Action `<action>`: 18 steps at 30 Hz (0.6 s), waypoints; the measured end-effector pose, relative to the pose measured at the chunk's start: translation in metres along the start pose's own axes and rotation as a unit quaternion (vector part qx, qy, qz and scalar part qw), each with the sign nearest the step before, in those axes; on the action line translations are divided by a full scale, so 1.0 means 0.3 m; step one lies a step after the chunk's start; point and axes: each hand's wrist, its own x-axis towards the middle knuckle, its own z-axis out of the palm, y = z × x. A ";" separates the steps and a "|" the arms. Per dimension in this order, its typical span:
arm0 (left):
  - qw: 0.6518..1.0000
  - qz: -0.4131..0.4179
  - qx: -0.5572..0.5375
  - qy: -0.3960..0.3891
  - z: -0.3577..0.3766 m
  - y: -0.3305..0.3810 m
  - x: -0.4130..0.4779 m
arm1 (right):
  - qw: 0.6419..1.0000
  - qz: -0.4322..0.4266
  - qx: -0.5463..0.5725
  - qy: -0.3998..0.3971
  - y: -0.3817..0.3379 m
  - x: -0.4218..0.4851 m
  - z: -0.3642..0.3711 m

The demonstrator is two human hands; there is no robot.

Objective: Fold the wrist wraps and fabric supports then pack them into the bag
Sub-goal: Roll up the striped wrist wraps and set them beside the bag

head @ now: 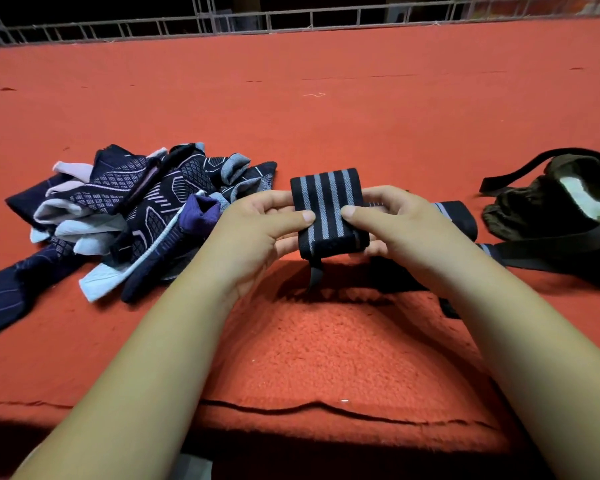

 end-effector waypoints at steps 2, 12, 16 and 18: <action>1.000 0.008 -0.011 0.016 0.010 -0.002 0.001 | 1.000 0.014 -0.006 -0.009 0.005 -0.001 -0.006; 0.998 -0.004 0.041 -0.043 0.163 0.040 0.010 | 0.993 -0.005 -0.044 0.112 -0.044 -0.042 -0.090; 0.996 0.024 0.078 -0.032 0.282 0.049 0.078 | 0.979 -0.012 -0.066 0.194 -0.069 -0.057 -0.198; 0.993 0.032 0.114 0.012 0.347 0.048 0.131 | 0.972 -0.013 -0.065 0.224 -0.070 -0.057 -0.258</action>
